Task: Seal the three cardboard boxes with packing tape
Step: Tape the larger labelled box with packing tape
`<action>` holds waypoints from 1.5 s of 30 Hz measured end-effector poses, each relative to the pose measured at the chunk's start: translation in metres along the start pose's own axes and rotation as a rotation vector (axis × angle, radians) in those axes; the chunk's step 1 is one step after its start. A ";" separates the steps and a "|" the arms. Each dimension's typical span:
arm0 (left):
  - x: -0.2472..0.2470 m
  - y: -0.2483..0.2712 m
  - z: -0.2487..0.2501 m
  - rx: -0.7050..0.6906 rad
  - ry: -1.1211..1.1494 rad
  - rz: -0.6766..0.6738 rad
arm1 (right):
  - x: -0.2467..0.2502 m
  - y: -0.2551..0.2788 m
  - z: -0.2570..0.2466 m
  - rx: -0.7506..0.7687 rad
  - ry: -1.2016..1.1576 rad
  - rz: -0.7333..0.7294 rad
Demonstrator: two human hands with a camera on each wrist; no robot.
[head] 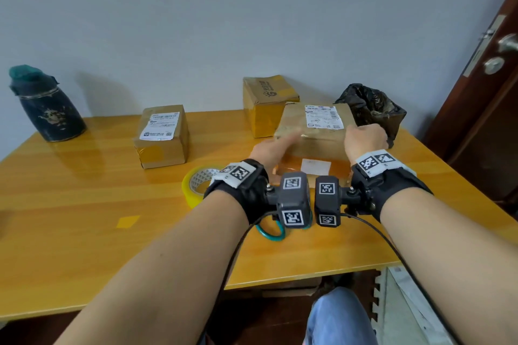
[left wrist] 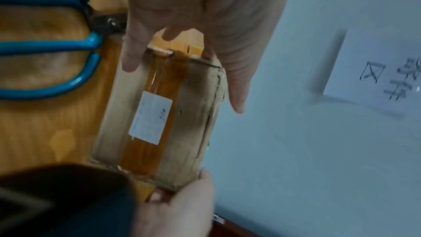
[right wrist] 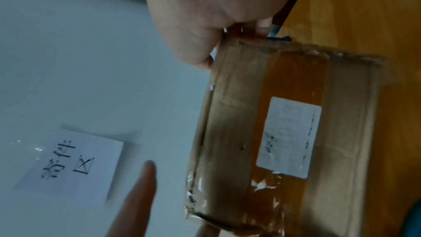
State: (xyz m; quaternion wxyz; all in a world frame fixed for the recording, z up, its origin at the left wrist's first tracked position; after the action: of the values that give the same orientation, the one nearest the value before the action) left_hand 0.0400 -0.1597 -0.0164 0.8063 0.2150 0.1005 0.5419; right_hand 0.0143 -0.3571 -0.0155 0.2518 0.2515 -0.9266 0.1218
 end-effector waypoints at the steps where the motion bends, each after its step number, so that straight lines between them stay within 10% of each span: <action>1: 0.003 0.003 0.004 -0.002 0.040 -0.007 | 0.003 0.003 -0.004 0.007 -0.040 0.035; 10: 0.026 0.015 0.003 -0.184 0.384 0.302 | -0.003 0.059 -0.029 0.081 -0.377 -0.096; 18: 0.114 0.026 0.039 -0.157 0.189 0.434 | -0.028 0.103 -0.058 0.162 -0.492 -0.396; 23: 0.135 0.026 0.030 -0.083 0.024 0.394 | -0.053 0.109 -0.060 0.247 -0.166 -0.484; 28: 0.143 0.014 0.015 -0.109 0.072 0.395 | -0.047 0.080 -0.055 0.110 -0.089 -0.112; 32: 0.146 0.015 0.001 -0.055 0.092 0.402 | -0.058 0.064 -0.055 0.011 -0.252 -0.324; 37: 0.131 0.025 -0.010 0.017 -0.018 0.061 | -0.071 0.064 -0.057 -0.037 -0.252 -0.381; 45: 0.119 0.014 -0.005 0.052 -0.045 0.113 | -0.078 0.045 -0.051 -0.189 -0.348 -0.343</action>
State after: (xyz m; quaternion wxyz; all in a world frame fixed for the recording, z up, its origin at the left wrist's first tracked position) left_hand 0.0731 -0.0447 -0.0056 0.7704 0.2534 0.0841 0.5789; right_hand 0.0699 -0.2694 -0.0178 0.1279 0.3974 -0.9071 -0.0548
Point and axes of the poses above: each hand's wrist, its own y-axis away from the middle knuckle, its own x-axis out of the back of the hand, z = x × y, the point moved 3 cm from there along -y, towards the middle knuckle, and after that the axes turned 4 degrees about x, right-handed, at the moved point
